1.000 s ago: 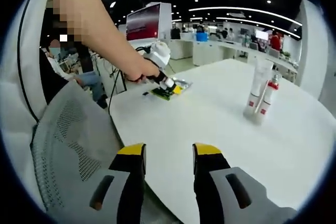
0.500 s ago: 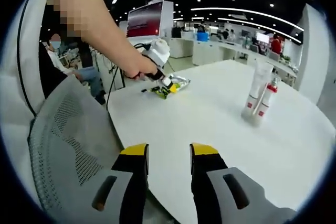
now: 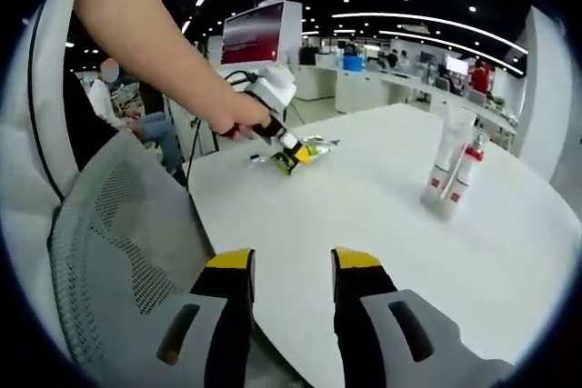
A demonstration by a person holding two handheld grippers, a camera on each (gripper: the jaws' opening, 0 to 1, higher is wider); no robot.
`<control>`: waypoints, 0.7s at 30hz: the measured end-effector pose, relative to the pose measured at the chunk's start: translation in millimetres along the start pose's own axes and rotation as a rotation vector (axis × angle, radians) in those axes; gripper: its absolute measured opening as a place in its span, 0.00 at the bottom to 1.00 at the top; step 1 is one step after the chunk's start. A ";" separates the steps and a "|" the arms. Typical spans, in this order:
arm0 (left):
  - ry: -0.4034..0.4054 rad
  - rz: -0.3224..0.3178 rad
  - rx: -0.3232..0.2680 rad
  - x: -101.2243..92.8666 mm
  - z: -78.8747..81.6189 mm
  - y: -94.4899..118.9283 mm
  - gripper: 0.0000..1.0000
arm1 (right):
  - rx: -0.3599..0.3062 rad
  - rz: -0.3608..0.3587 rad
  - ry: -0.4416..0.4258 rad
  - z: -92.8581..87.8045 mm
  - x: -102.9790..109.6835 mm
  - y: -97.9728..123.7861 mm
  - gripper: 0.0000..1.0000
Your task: Arrange the skincare products in the storage area until every visible bottle or jar stands upright without overlapping.
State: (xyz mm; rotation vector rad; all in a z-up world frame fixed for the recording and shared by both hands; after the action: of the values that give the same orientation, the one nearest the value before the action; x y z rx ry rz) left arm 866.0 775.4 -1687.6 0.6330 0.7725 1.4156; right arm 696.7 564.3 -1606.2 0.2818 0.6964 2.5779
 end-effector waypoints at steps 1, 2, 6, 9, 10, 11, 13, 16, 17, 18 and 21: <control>-0.002 -0.015 -0.009 -4.2 0.5 1.9 0.20 | -0.003 0.001 -0.002 0.4 0.2 0.1 0.31; -0.008 -0.062 -0.030 -17.3 0.8 9.5 0.19 | -0.007 0.002 -0.005 0.7 0.1 0.1 0.31; -0.075 -0.143 -0.074 -53.3 -9.0 42.4 0.19 | -0.050 0.014 -0.032 6.7 1.8 1.1 0.35; -0.049 -0.202 -0.106 -75.1 -21.9 67.6 0.19 | -0.103 0.025 -0.055 14.7 4.4 3.3 0.39; -0.033 -0.232 -0.116 -83.1 -25.3 75.5 0.19 | -0.121 0.031 -0.069 17.0 5.0 4.1 0.41; -0.036 -0.236 -0.128 -86.7 -31.3 84.4 0.20 | -0.140 0.036 -0.092 19.3 4.9 5.2 0.42; 0.018 -0.290 -0.130 -100.5 -43.0 100.6 0.20 | -0.180 0.043 -0.130 24.0 4.2 7.1 0.45; -0.005 -0.314 -0.158 -107.9 -56.0 117.6 0.20 | -0.220 0.052 -0.163 29.4 3.6 9.7 0.50; 0.006 -0.339 -0.173 -114.3 -60.1 125.8 0.20 | -0.243 0.059 -0.187 32.3 3.5 10.8 0.52; 0.003 -0.367 -0.185 -119.5 -61.3 131.1 0.20 | -0.258 0.061 -0.198 34.2 3.0 11.6 0.53; -0.057 -0.411 -0.257 -130.8 -63.5 147.4 0.20 | -0.310 0.083 -0.236 41.1 3.4 14.3 0.61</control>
State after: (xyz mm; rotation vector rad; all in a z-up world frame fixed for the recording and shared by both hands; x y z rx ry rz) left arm 725.9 651.6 -1598.9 0.2919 0.6190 1.0883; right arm 701.0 572.5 -1563.5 0.5102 0.2007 2.6240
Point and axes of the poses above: the point that each gripper's makers call its tool centre point, and the gripper's own axes: y roughly backward along the fingers, x roughly to its left, z roughly out of its top, the point moved 2 cm from there along y, roughly backward along the fingers, and after that the axes turned 8 degrees about z, right-handed, at the moved point
